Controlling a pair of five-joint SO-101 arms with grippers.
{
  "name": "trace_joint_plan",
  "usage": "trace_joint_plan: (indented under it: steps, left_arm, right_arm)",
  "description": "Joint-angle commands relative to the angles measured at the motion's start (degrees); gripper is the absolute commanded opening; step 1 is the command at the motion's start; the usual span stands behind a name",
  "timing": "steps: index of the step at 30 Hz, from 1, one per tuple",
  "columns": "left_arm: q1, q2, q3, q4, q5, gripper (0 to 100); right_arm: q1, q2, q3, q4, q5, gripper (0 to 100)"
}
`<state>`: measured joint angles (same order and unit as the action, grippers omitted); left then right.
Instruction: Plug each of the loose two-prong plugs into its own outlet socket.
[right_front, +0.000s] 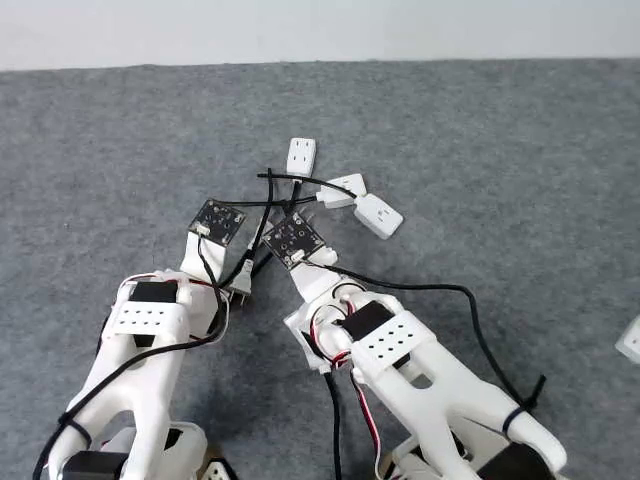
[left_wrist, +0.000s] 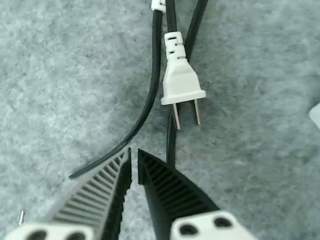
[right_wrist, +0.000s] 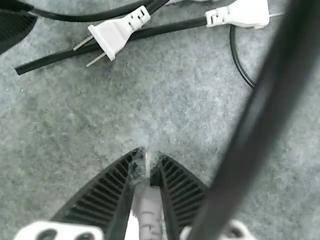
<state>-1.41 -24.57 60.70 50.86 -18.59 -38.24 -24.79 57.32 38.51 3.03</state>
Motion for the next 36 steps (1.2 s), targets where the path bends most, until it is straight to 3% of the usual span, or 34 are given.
trace_joint_plan:
  steps: [1, 10, 19, 25, 31, 36]
  left_arm:
    - [-0.8, -0.7, -0.8, -0.8, 0.7, 1]
    - [-2.8, -0.7, -0.9, -0.8, 0.7, 1]
    - [-2.8, -0.7, -0.8, -0.8, 0.7, 1]
    - [-2.9, -0.7, -0.7, -0.8, 0.7, 1]
    - [-2.8, -0.7, -0.7, -0.8, 0.6, 1]
    - [-2.8, -0.7, -0.7, -0.8, 0.6, 1]
  right_arm:
    - [-0.7, 0.0, 0.2, -0.1, 0.7, 0.8]
    - [-0.8, 0.1, 0.1, -4.8, 5.3, 0.8]
    - [-1.2, 5.1, -0.3, -4.4, 10.9, 0.8]
    - [-1.1, 5.2, -1.0, -2.5, 10.8, 1.1]
    - [-1.1, 7.7, -5.4, -2.2, 10.7, 25.3]
    - [-0.9, 7.7, -8.4, -1.9, 10.7, 28.4]
